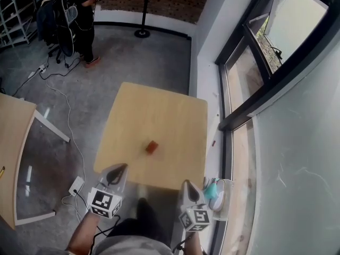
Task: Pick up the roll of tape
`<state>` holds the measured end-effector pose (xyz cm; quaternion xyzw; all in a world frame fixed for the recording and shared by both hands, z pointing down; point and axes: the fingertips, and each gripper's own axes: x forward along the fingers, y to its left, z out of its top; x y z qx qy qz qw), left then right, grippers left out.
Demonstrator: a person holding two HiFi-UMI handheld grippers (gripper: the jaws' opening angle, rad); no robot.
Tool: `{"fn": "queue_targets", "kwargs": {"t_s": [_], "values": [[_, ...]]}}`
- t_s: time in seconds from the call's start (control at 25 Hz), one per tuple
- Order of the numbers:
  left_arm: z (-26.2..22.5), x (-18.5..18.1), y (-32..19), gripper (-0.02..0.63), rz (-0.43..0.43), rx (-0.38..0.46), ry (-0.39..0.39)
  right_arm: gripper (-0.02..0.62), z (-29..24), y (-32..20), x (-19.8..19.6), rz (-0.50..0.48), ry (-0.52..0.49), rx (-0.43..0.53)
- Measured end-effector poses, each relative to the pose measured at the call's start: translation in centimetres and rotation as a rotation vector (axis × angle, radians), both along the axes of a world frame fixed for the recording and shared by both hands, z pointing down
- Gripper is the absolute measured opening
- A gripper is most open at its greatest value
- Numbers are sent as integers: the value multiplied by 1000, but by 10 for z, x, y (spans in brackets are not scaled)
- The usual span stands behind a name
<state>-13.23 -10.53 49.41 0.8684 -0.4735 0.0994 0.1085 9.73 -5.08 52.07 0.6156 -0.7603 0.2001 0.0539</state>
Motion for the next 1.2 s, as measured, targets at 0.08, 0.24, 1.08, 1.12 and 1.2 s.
{"fn": "queue_targets", "kwargs": {"t_s": [0.08, 0.24, 1.08, 1.12, 1.2], "values": [[11, 6, -10, 1, 11, -10, -6, 14, 10, -8, 3, -3, 1, -15], [36, 14, -23, 0, 26, -39, -26, 14, 30, -23, 7, -10, -1, -44], [130, 65, -74, 0, 114, -138, -87, 14, 116, -69, 35, -6, -12, -146], [135, 65, -76, 1, 110, -144, -88, 14, 121, -71, 37, -7, -12, -151], [143, 65, -80, 1, 99, -159, -79, 14, 132, -74, 39, -17, -7, -172]]}}
